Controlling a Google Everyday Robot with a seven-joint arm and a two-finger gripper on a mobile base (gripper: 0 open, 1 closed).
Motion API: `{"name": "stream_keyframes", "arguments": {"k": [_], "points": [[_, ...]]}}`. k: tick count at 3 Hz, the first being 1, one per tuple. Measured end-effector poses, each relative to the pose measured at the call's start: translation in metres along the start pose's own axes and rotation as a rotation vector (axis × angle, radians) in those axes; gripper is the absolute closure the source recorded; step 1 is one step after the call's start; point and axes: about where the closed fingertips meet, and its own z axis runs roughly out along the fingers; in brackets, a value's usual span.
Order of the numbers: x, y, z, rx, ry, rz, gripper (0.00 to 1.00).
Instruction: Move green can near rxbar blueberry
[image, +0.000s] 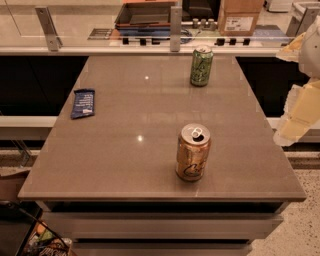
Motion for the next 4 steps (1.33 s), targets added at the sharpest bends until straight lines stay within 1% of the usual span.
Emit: {"name": "stream_keyframes", "arguments": {"k": [1, 2, 3, 4], "points": [[0.002, -0.017, 0.004, 0.060, -0.052, 0.085, 0.00], [0.002, -0.043, 0.014, 0.154, -0.116, 0.198, 0.00], [-0.002, -0.079, 0.025, 0.259, -0.186, 0.284, 0.00], [-0.010, -0.114, 0.041, 0.335, -0.239, 0.343, 0.00]]}}
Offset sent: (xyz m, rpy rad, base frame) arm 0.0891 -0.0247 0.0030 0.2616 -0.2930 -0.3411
